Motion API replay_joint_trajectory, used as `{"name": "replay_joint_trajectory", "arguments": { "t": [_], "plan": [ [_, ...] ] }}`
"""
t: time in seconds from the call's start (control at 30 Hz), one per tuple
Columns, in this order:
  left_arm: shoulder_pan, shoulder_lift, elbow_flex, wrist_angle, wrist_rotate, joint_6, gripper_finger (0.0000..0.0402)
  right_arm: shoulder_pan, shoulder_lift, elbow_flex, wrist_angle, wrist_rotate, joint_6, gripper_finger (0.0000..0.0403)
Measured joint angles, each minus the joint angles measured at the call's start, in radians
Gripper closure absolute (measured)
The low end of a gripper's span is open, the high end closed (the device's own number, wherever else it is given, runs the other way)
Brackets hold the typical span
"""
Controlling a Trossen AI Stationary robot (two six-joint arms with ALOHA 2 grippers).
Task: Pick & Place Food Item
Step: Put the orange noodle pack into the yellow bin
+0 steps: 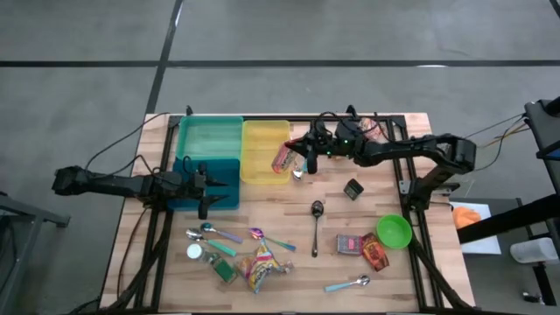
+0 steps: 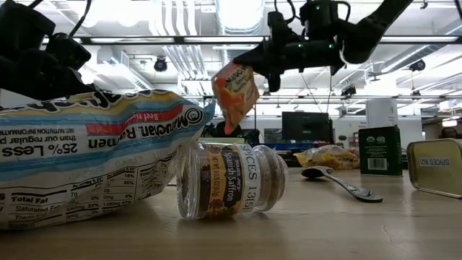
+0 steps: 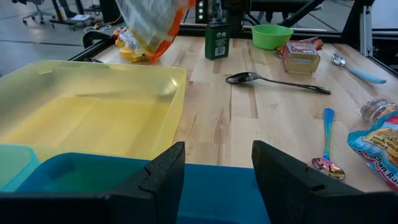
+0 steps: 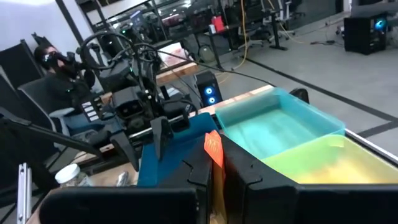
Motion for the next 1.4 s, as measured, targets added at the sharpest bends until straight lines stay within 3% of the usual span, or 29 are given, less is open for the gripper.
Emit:
{"name": "replay_joint_trajectory", "arguments": {
  "t": [0.53, 0.8, 1.4],
  "plan": [
    [0.0, 0.0, 0.0, 0.0, 0.0, 0.0, 0.0212, 0.018, 0.252, 0.132, 0.009, -0.01, -0.045, 0.039],
    [0.001, 0.0, 0.0, 0.0, 0.0, 0.0, 0.0212, 0.01, 0.276, 0.141, -0.096, -0.025, 0.05, 0.039],
    [0.001, 0.0, 0.0, 0.0, 0.0, 0.0, 0.0212, 0.009, 0.276, 0.139, -0.113, -0.025, 0.061, 0.0376]
  ]
}}
